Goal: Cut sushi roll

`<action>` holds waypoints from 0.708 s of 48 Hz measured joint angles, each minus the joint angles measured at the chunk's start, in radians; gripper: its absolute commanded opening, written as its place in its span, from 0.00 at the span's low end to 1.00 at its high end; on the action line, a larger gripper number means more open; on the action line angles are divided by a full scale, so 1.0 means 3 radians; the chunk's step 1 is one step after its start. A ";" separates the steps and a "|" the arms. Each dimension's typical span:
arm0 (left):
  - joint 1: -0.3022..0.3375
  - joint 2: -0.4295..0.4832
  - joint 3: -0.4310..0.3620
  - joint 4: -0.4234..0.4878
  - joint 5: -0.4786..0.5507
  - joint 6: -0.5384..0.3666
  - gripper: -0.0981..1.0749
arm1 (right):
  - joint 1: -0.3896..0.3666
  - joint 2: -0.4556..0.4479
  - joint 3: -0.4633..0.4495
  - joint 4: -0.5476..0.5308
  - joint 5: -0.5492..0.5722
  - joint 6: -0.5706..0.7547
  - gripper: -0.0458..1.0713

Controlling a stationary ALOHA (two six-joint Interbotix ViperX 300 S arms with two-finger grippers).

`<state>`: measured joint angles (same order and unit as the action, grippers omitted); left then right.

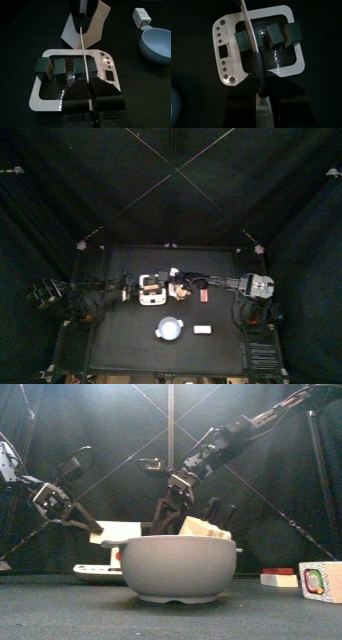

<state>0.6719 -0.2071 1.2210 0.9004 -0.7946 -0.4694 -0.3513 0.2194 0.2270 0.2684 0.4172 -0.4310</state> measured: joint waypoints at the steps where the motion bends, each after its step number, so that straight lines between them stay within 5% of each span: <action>1: 0.0000 0.0005 0.0000 0.0000 0.0000 0.0000 0.20 | 0.0000 -0.0005 0.0000 0.0000 -0.0005 -0.0005 0.47; 34: -0.0005 0.0051 -0.0015 0.0000 0.0000 0.0000 0.20 | 0.0000 0.0000 0.0005 -0.0005 -0.0005 -0.0005 0.47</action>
<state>0.6703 -0.1917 1.2164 0.9004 -0.7946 -0.4694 -0.3513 0.2194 0.2286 0.2669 0.4157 -0.4326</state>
